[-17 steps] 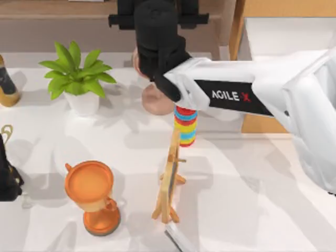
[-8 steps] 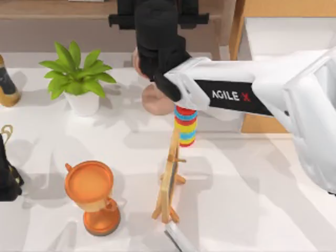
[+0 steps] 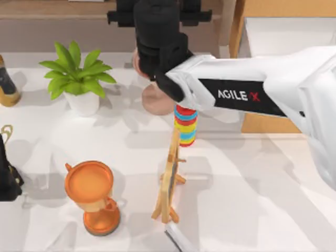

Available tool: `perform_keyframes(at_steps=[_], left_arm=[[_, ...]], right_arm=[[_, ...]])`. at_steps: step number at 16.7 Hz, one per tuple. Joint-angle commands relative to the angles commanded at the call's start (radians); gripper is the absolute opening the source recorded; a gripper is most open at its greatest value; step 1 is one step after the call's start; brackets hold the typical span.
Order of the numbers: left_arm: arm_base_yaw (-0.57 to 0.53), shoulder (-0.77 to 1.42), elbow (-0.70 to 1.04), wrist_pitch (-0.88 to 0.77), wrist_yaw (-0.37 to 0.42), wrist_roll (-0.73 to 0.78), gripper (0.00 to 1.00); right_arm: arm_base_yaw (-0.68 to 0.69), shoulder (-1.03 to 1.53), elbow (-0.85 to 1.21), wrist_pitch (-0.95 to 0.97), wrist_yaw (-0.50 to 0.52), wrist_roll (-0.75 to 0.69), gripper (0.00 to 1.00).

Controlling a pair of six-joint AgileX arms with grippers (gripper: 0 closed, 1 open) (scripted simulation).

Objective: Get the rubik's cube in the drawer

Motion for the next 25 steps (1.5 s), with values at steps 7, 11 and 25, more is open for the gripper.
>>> perform_keyframes(at_steps=[7, 11, 25], left_arm=[[0.0, 0.0, 0.0, 0.0, 0.0, 0.0, 1.0], [0.0, 0.0, 0.0, 0.0, 0.0, 0.0, 1.0], [0.0, 0.0, 0.0, 0.0, 0.0, 0.0, 1.0]], right_arm=[[-0.005, -0.041, 0.017, -0.094, -0.045, 0.015, 0.0], [-0.004, -0.131, 0.043, -0.339, -0.146, 0.041, 0.0], [-0.201, -0.341, 0.262, -1.593, -0.589, 0.127, 0.0]])
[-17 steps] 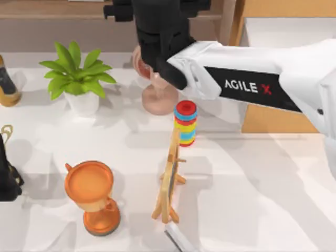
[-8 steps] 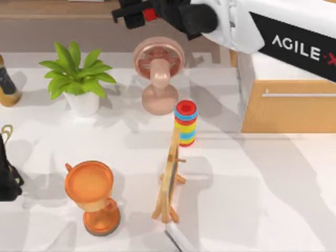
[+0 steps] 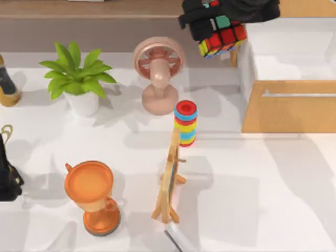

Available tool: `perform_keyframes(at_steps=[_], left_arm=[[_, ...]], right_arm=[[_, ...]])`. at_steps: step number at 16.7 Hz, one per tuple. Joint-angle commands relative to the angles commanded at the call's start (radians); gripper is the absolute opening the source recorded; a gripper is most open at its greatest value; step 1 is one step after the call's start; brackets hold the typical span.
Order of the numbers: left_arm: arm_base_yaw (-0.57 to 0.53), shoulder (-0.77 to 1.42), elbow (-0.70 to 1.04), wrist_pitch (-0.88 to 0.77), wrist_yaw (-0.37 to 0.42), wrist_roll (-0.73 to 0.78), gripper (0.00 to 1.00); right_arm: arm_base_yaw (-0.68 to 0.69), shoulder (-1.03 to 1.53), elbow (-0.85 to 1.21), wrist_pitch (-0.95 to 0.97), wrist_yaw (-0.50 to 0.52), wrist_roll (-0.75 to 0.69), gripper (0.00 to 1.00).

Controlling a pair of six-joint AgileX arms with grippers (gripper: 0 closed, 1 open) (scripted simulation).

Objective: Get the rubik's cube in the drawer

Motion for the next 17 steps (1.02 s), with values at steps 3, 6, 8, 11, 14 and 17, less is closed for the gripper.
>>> perform_keyframes(at_steps=[3, 6, 8, 11, 14, 17], left_arm=[[0.0, 0.0, 0.0, 0.0, 0.0, 0.0, 1.0], [0.0, 0.0, 0.0, 0.0, 0.0, 0.0, 1.0], [0.0, 0.0, 0.0, 0.0, 0.0, 0.0, 1.0], [0.0, 0.0, 0.0, 0.0, 0.0, 0.0, 1.0], [0.0, 0.0, 0.0, 0.0, 0.0, 0.0, 1.0], [0.0, 0.0, 0.0, 0.0, 0.0, 0.0, 1.0]], right_arm=[[-0.118, 0.04, 0.088, -0.184, -0.055, 0.008, 0.0], [-0.243, 0.124, 0.175, -0.31, -0.092, 0.011, 0.0], [-0.31, 0.199, 0.22, -0.369, -0.113, 0.011, 0.0], [-0.369, 0.316, 0.26, -0.427, -0.141, 0.011, 0.0], [-0.386, 0.388, 0.274, -0.456, -0.16, 0.011, 0.0], [-0.387, 0.393, 0.275, -0.458, -0.162, 0.011, 0.0]])
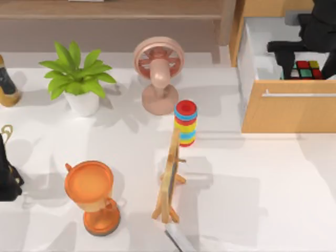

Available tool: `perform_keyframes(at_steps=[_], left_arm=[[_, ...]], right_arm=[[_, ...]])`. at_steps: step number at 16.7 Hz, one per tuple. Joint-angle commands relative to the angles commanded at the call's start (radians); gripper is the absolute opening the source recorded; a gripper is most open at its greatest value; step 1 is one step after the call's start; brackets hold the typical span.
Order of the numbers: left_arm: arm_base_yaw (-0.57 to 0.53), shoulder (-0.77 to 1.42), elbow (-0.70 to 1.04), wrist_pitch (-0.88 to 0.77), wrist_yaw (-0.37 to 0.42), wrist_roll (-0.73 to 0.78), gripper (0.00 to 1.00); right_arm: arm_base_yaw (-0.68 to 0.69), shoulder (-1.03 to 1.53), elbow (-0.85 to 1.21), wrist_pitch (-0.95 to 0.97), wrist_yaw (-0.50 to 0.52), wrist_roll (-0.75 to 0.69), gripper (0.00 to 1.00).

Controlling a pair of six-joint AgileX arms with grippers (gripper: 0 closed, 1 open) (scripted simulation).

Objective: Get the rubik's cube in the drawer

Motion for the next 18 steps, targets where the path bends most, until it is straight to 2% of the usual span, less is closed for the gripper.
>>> perform_keyframes(at_steps=[2, 15, 18], left_arm=[[0.0, 0.0, 0.0, 0.0, 0.0, 0.0, 1.0], [0.0, 0.0, 0.0, 0.0, 0.0, 0.0, 1.0], [0.0, 0.0, 0.0, 0.0, 0.0, 0.0, 1.0]], right_arm=[[0.0, 0.0, 0.0, 0.0, 0.0, 0.0, 0.0], [0.0, 0.0, 0.0, 0.0, 0.0, 0.0, 0.98], [0.0, 0.0, 0.0, 0.0, 0.0, 0.0, 1.0]])
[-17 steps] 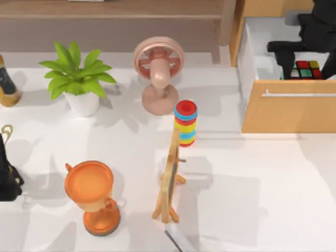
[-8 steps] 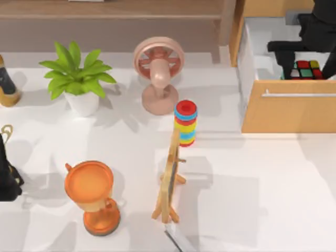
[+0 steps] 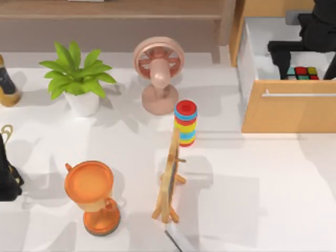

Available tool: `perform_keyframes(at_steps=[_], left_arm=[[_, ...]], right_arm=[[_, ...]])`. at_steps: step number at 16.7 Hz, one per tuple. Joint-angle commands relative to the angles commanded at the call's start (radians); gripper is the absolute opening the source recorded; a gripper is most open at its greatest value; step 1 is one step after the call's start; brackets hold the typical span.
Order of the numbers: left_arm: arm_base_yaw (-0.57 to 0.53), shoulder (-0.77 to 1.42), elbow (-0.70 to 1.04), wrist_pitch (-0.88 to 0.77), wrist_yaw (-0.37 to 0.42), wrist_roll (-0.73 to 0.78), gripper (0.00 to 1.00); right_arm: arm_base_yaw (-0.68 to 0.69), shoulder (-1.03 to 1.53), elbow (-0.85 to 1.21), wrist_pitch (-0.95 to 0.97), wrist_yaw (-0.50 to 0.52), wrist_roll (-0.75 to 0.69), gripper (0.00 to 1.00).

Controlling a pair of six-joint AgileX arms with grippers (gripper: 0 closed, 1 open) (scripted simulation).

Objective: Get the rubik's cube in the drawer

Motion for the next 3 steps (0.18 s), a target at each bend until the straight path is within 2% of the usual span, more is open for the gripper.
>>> perform_keyframes(at_steps=[3], left_arm=[[0.0, 0.0, 0.0, 0.0, 0.0, 0.0, 1.0]], right_arm=[[0.0, 0.0, 0.0, 0.0, 0.0, 0.0, 1.0]])
